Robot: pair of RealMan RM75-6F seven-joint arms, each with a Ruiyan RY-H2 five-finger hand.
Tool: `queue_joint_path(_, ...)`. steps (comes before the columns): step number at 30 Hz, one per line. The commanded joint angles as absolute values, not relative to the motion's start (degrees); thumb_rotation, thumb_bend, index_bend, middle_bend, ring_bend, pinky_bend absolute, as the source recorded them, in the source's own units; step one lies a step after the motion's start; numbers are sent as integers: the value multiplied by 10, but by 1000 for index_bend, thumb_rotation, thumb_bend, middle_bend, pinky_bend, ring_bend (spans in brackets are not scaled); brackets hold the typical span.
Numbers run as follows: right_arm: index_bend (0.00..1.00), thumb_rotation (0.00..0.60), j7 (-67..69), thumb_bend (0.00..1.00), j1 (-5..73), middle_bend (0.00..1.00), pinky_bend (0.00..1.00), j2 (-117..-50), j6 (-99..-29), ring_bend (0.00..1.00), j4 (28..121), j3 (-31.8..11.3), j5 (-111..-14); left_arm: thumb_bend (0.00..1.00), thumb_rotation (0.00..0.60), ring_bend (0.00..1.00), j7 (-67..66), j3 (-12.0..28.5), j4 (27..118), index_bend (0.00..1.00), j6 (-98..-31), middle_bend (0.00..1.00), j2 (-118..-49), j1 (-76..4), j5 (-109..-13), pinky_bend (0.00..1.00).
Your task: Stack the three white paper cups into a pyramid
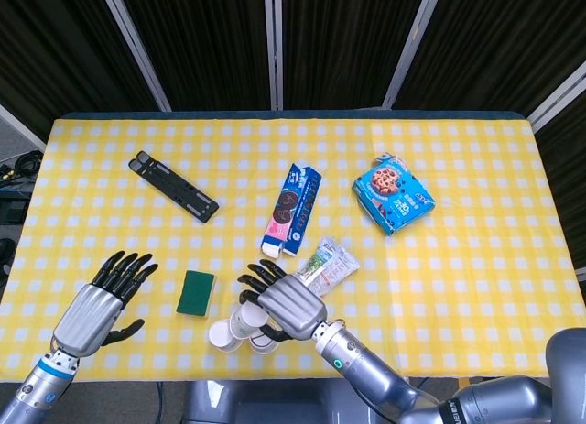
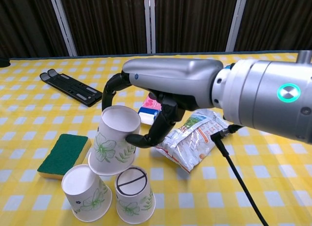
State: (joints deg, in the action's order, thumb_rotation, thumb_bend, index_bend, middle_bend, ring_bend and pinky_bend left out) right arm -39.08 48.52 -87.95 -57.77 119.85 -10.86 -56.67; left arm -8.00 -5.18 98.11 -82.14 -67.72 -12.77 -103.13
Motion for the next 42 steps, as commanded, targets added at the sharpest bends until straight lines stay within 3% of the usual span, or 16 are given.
queue_joint_path(1,461,600,-394,329,489,146,0,-884,-582,0,1202,-100,-566,221,600,0,-80,-51,981,39,-822,0,-677,-127,-1032,0)
queue_joint_path(27,447,600,-404,316,507,136,0,-917,-611,0,1198,-70,-576,221,600,0,-83,-50,985,39,-814,0,-673,-129,-1028,0)
queue_joint_path(35,385,600,-410,208,509,83,0,-927,-620,0,1194,-65,-574,221,600,0,-80,-50,985,39,-817,0,-672,-128,-1031,0)
queue_joint_path(42,356,600,-421,178,514,63,0,-932,-627,0,1195,-63,-566,221,600,0,-79,-50,985,39,-818,0,-672,-128,-1032,0)
